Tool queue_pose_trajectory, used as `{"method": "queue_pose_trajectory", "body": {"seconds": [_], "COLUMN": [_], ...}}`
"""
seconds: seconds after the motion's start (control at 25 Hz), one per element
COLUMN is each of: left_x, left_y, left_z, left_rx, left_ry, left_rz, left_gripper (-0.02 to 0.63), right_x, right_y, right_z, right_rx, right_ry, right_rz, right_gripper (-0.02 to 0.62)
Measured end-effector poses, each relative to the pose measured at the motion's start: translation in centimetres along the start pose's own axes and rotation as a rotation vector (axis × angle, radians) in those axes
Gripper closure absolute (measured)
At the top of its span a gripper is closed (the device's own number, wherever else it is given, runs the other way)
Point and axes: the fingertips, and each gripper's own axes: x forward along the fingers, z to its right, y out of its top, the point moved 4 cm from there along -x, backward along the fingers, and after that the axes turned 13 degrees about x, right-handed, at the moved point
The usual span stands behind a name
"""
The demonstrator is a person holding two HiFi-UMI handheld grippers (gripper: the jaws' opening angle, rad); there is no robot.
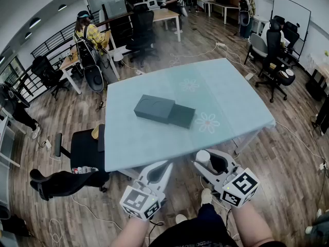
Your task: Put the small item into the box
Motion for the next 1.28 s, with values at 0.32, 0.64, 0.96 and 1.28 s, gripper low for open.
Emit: {"method": "queue_pose_trajectory", "body": {"seconds": [0.32, 0.64, 0.96, 1.28], "left_x": [0.0, 0.1, 0.3, 1.8], "left_y": [0.0, 0.6, 0.2, 0.1], "left_z": [0.0, 0.1, -0.3, -1.6], "left_rx": [-0.003, -0.008, -0.019, -0.028], "left_ry": [0.003, 0.005, 0.03, 0.086], "left_rz": [0.002, -0.008, -0.024, -0.041], "left_gripper": [0.572, 0.572, 0.572, 0.572], "right_x": [0.2, -0.1, 0.7, 2.7], "right_y": [-0.1, 0.8, 0.6, 1.7], "right_z": [0.0, -0.1, 1.0, 3.2], "right_rx": [-0.003, 0.017, 0.027, 0.04], "right_ry": [0.006, 0.031, 0.048, 0.11], "right_rz": [-0.001, 0.016, -0.024, -0.056], "right_gripper": [0.4, 0.399, 0.399, 0.399]}}
